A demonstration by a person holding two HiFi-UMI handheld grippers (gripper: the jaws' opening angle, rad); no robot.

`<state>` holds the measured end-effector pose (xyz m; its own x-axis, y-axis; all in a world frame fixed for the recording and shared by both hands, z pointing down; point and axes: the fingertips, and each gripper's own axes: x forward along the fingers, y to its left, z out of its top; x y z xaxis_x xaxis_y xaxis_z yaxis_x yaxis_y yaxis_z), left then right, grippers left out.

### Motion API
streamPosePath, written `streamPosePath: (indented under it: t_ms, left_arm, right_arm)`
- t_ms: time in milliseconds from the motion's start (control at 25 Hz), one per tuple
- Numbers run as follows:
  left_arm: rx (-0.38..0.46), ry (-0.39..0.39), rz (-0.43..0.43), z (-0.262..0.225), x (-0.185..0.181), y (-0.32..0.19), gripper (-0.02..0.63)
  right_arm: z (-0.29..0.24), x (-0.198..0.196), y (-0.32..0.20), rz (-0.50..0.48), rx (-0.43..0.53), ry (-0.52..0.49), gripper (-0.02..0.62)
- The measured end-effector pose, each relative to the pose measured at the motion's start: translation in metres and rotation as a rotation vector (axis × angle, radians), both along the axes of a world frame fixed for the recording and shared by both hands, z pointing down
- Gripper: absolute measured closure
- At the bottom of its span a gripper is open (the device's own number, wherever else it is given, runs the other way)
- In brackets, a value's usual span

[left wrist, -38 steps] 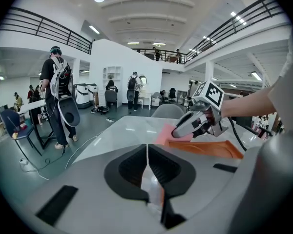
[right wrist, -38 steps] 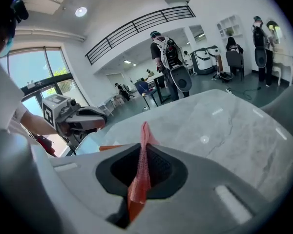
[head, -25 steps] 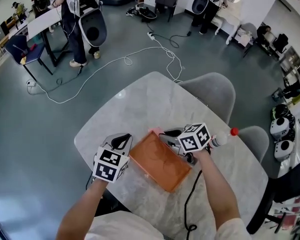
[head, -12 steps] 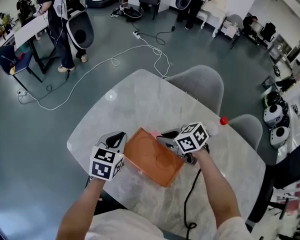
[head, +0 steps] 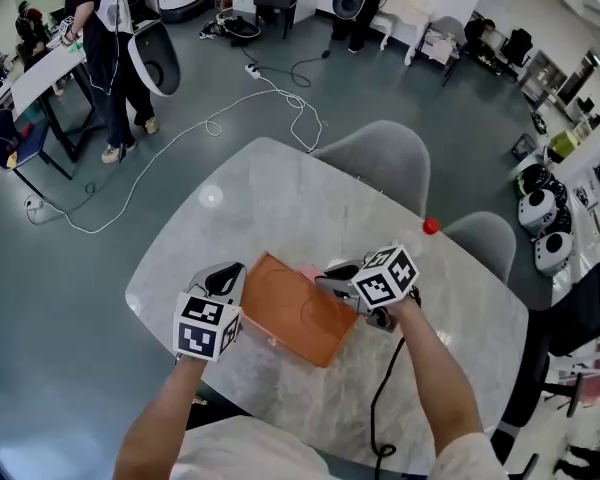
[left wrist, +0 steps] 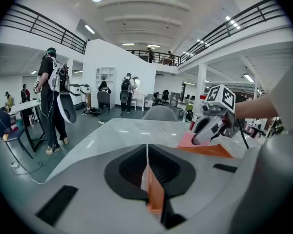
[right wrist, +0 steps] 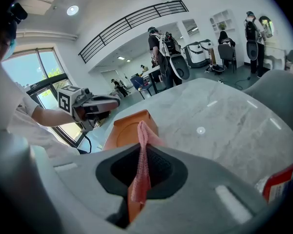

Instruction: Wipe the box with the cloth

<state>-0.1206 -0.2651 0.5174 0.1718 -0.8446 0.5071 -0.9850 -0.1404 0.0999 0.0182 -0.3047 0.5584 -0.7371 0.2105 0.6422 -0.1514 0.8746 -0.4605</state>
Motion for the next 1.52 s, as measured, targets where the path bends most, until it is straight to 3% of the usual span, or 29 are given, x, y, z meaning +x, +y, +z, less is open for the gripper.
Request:
streamPosePath:
  t_ms: [800, 1160, 1520]
  left_arm:
    - [-0.007, 0.008, 0.032, 0.001, 0.027, -0.006, 0.589]
    - [-0.004, 0.023, 0.049, 0.001, 0.015, -0.003, 0.59]
    - [0.009, 0.046, 0.056, 0.002, -0.002, 0.001, 0.589]
  right_arm:
    - [-0.001, 0.067, 0.008, 0.085, -0.056, 0.01, 0.578]
    - [0.001, 0.076, 0.009, 0.14, -0.089, 0.058, 0.578]
    - [-0.017, 0.067, -0.009, 0.171, 0.016, 0.093, 0.578]
